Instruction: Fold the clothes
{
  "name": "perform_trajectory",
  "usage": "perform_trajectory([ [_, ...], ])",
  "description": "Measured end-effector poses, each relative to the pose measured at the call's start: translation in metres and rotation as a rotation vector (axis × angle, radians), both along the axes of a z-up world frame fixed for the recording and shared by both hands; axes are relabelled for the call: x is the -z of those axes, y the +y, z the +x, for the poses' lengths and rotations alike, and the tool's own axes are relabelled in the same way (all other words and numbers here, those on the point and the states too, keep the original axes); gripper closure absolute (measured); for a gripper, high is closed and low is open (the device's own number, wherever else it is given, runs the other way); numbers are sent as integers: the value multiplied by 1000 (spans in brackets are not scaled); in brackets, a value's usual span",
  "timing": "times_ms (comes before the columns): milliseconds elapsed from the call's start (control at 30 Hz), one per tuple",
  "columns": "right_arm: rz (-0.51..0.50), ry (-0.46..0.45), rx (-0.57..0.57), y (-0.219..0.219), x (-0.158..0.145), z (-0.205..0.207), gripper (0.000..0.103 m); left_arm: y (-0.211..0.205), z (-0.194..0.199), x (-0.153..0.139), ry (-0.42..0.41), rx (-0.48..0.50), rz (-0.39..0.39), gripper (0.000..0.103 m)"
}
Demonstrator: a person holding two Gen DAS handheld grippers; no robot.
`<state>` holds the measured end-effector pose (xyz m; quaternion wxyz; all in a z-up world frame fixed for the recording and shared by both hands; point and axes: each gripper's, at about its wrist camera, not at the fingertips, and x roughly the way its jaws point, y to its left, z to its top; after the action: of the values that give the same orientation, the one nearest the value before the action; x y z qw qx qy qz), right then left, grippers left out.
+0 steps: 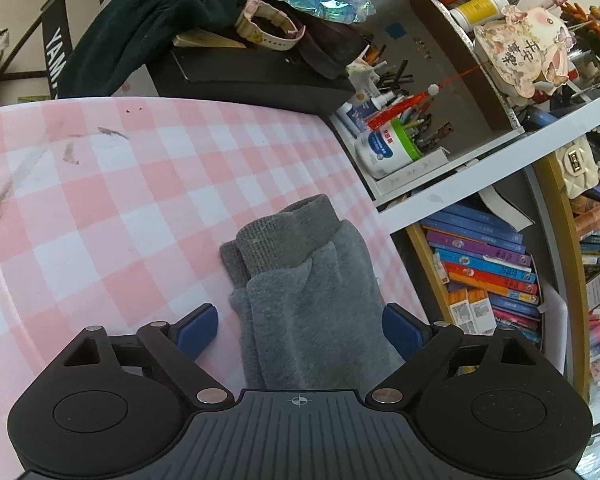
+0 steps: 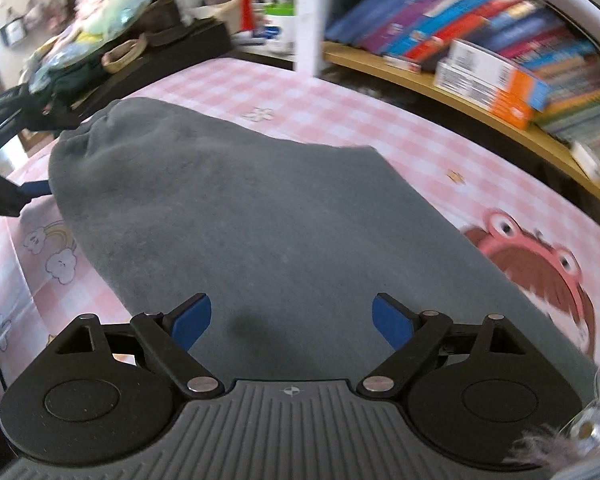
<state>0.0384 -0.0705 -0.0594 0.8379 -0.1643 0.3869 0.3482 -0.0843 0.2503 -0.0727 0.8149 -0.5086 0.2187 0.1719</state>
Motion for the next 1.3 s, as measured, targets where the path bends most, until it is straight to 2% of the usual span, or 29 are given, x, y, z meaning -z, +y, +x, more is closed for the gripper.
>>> perform_trajectory([
  [167,11,-11,-67,31,1,3,15,6,4,0,8,-16,-32,14],
  [267,-16,-35,-134,48,6,-6,15,10,5,2,-1,-39,-59,17],
  [400,-59,-53,-203,62,13,-20,15,9,7,3,-7,-38,-55,17],
  [567,-65,-55,-204,63,17,-21,13,10,11,4,-7,-39,-56,22],
  [700,-58,-32,-191,61,19,-19,13,13,12,4,16,-56,-71,38],
  [767,-57,-27,-187,61,18,-19,13,15,12,5,34,-68,-79,50],
  [833,-58,-26,-185,61,18,-20,13,16,11,7,54,-78,-82,70],
  [967,-58,-24,-185,61,18,-20,13,16,11,7,69,-71,-72,77],
  [1033,-58,-24,-184,61,18,-21,13,12,11,-1,46,-50,-49,81],
  [1100,-59,-29,-186,61,18,-21,13,5,11,-16,-13,-14,-2,82],
  [1300,-74,-56,-182,58,11,-25,13,-28,18,-63,-147,155,181,83],
])
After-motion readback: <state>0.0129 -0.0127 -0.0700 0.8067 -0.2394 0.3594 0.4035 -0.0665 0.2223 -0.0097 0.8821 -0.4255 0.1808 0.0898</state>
